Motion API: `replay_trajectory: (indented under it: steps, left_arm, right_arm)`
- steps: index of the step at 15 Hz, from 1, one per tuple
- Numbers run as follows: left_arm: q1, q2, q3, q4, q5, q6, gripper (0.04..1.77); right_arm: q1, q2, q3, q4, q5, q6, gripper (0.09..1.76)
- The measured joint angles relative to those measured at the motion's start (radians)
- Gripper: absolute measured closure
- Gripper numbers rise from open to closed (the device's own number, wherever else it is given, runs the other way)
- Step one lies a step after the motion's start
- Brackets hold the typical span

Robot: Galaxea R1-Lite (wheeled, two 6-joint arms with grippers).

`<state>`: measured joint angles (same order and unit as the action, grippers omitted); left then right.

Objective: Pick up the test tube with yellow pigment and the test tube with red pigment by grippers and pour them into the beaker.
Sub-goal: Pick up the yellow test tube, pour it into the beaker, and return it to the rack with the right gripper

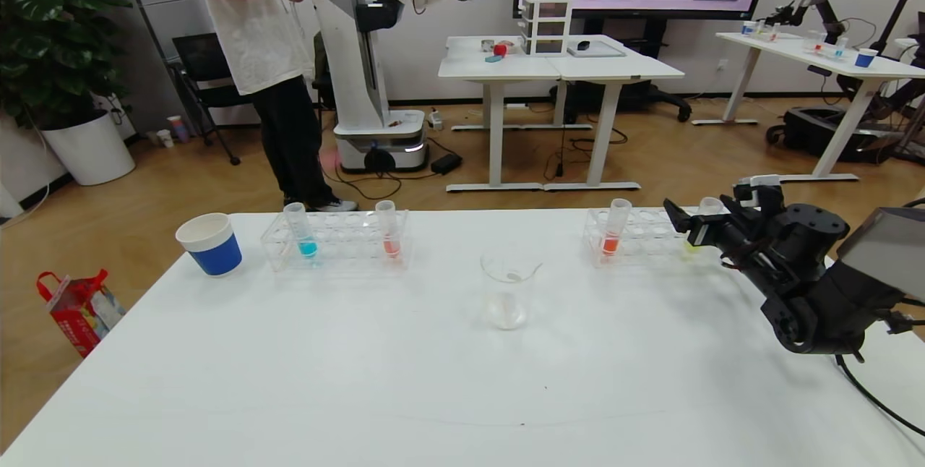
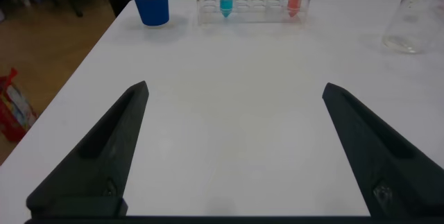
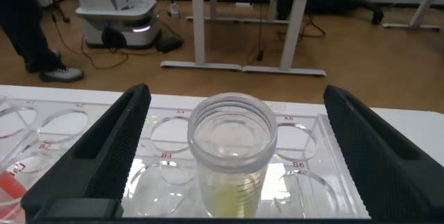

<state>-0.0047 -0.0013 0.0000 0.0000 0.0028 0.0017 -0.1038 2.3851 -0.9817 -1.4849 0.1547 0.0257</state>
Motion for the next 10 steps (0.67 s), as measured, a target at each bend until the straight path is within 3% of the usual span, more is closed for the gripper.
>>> replay_trajectory:
  steps: [3, 4, 5, 7, 8, 9, 10]
  left_arm:
    - [0.0, 0.0, 0.0, 0.0, 0.0, 0.0, 0.06]
    - [0.0, 0.0, 0.0, 0.0, 0.0, 0.0, 0.06]
    - [0.0, 0.0, 0.0, 0.0, 0.0, 0.0, 0.06]
    - [0.0, 0.0, 0.0, 0.0, 0.0, 0.0, 0.06]
    - [0.0, 0.0, 0.0, 0.0, 0.0, 0.0, 0.06]
    - [-0.001, 0.0, 0.0, 0.0, 0.0, 0.0, 0.06]
    - [0.0, 0.0, 0.0, 0.0, 0.0, 0.0, 0.06]
  right_arm:
    - [-0.001, 0.014, -0.018, 0.0, -0.001, 0.0, 0.12]
    - [-0.001, 0.017, -0.019, 0.0, -0.002, -0.001, 0.25]
    - [-0.003, 0.018, -0.019, -0.001, -0.002, -0.001, 0.51]
    - [-0.001, 0.016, -0.012, -0.004, 0.0, -0.001, 1.35]
    - [-0.003, 0.013, -0.007, -0.004, -0.002, -0.001, 1.42]
    - [-0.003, 0.008, -0.004, -0.005, -0.004, -0.001, 1.2]
    - [-0.002, 0.001, 0.0, -0.004, -0.003, -0.001, 1.3]
